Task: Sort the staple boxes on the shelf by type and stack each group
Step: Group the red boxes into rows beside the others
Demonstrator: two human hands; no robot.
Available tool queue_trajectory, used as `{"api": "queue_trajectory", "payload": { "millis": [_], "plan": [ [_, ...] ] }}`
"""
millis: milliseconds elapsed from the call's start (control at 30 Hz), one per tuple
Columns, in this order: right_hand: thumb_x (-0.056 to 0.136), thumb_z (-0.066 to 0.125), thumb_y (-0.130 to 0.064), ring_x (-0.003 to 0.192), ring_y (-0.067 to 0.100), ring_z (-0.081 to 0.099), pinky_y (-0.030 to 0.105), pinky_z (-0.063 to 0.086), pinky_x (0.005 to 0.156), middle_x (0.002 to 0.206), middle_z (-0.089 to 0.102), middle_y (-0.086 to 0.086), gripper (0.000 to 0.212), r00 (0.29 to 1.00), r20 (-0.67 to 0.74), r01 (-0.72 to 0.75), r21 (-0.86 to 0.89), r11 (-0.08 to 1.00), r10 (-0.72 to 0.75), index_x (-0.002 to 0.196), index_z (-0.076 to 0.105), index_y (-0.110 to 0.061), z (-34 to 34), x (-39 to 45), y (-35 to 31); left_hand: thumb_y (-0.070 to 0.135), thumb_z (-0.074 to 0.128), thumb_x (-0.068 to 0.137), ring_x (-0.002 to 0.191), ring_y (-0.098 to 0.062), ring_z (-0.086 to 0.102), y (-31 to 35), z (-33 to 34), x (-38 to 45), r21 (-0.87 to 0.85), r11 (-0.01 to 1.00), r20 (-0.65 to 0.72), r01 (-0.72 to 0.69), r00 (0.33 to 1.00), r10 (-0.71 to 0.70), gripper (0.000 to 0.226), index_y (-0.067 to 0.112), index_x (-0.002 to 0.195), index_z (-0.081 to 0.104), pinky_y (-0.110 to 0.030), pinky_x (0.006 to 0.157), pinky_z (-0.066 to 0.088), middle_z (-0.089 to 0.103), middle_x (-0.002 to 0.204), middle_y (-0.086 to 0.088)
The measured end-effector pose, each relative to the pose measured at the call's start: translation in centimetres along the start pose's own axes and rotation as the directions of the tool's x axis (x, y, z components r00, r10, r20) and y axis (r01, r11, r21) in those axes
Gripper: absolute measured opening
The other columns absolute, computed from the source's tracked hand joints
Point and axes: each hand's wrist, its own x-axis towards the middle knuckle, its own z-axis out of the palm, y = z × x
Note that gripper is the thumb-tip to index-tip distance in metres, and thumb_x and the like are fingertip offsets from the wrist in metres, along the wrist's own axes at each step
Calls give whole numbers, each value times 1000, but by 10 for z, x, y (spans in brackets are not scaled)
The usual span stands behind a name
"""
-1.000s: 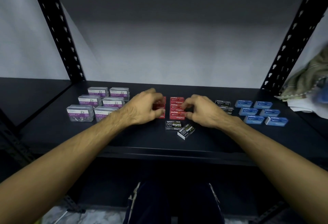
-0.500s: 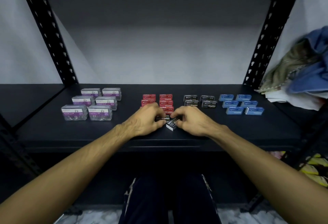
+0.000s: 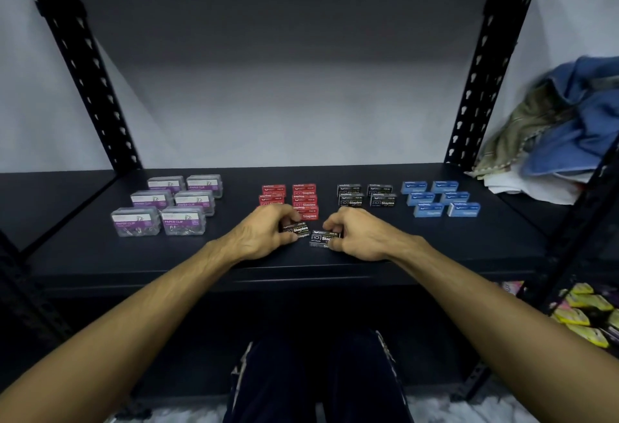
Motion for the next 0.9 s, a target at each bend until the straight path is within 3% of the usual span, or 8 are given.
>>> {"api": "queue_trajectory", "payload": {
  "millis": [100,233,367,633,800,900],
  "plan": [
    [91,67,-27,100,10,51,25,41,84,111,48,-7,38,1000,-3,-3,-20,1000,3,127,61,-17,1,0,-1,22,74,86,69,-3,52,-2,-2,0,-41,998,35,43,999,-41,41,22,126,61,-8,58,36,53,91,13],
    [89,67,-23,109,14,51,32,46,95,121,50,-2,37,999,-47,0,-38,999,-2,125,59,-19,5,-1,-3,22,77,82,75,-5,54,-6,-4,0,-74,996,67,57,996,-52,39,27,118,65,-12,63,37,57,92,12],
    [87,65,-19,99,14,53,29,45,83,116,53,-2,30,996,-86,28,-53,998,-33,116,58,-21,5,-2,-4,20,78,80,74,-5,55,-8,-5,0,-100,994,74,46,997,-38,32,31,108,69,-19,68,41,60,87,12],
    [85,68,-19,101,15,56,34,49,88,112,55,-2,32,994,-100,40,-34,999,-44,115,58,-21,7,0,-1,14,78,80,69,-4,50,-8,-5,-2,-124,992,59,33,998,-26,31,29,105,68,-19,65,40,57,84,10],
    [84,70,-16,87,10,54,24,42,70,104,53,-6,31,992,-117,54,-6,999,-55,110,55,-23,9,1,2,12,76,81,68,-4,54,-8,-7,-2,-147,988,66,44,997,-35,26,29,99,69,-20,67,45,65,82,8],
    [85,68,-15,83,12,56,25,43,66,97,54,-7,27,991,-119,55,7,998,-54,104,53,-24,11,1,3,15,77,82,70,-5,55,-8,-7,-3,-133,990,60,49,997,-41,25,28,102,69,-20,67,45,64,83,8]
  ]
}}
